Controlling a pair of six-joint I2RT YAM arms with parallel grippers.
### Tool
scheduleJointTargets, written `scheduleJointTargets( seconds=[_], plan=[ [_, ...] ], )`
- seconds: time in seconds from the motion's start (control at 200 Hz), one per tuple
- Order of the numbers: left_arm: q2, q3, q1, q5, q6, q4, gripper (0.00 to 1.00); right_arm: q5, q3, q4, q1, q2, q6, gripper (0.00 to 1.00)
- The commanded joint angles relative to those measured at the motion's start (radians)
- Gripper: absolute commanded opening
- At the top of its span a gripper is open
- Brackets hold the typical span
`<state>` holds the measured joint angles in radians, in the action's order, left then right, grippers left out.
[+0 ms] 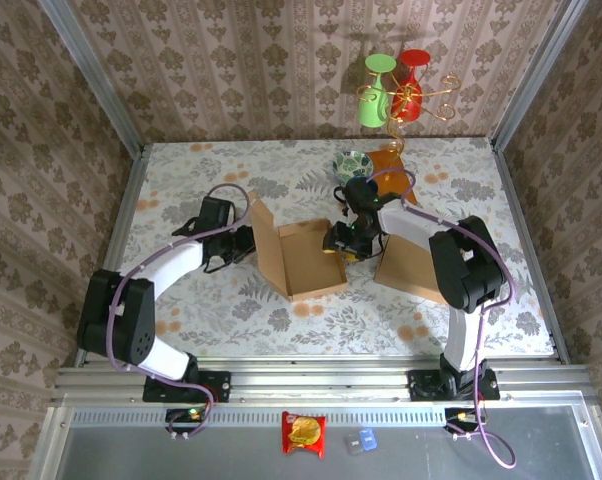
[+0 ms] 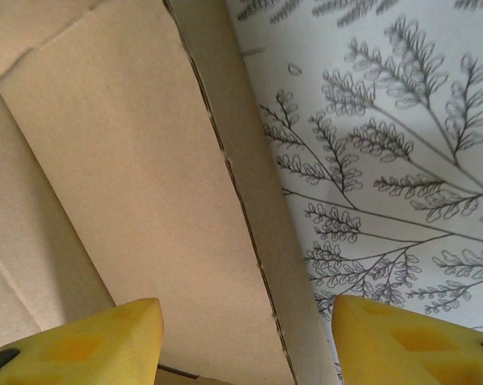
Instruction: Fold the paper box
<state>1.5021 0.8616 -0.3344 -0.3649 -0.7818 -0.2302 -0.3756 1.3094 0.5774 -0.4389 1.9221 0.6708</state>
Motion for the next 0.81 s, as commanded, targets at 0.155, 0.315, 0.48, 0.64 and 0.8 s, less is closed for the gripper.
scheduleJointTargets(
  seconds=[0.155, 0.315, 0.48, 0.64, 0.8],
  plan=[
    [0.084, 0.105, 0.005, -0.058, 0.048, 0.012, 0.44, 0.011, -0.128, -0.121, -0.084, -0.103, 0.22, 0.58],
    [0.135, 0.149, 0.005, -0.086, 0.059, 0.014, 0.44, 0.078, -0.165, -0.144, -0.166, -0.16, 0.358, 0.57],
    [0.195, 0.205, 0.003, -0.123, 0.076, 0.019, 0.44, 0.1, -0.204, -0.192, -0.227, -0.186, 0.512, 0.58],
    [0.277, 0.288, -0.002, -0.162, 0.116, -0.013, 0.44, 0.047, -0.184, -0.253, -0.293, -0.127, 0.6, 0.59],
    [0.342, 0.358, 0.001, -0.179, 0.15, -0.045, 0.44, 0.028, -0.145, -0.263, -0.35, -0.121, 0.668, 0.6]
  ],
)
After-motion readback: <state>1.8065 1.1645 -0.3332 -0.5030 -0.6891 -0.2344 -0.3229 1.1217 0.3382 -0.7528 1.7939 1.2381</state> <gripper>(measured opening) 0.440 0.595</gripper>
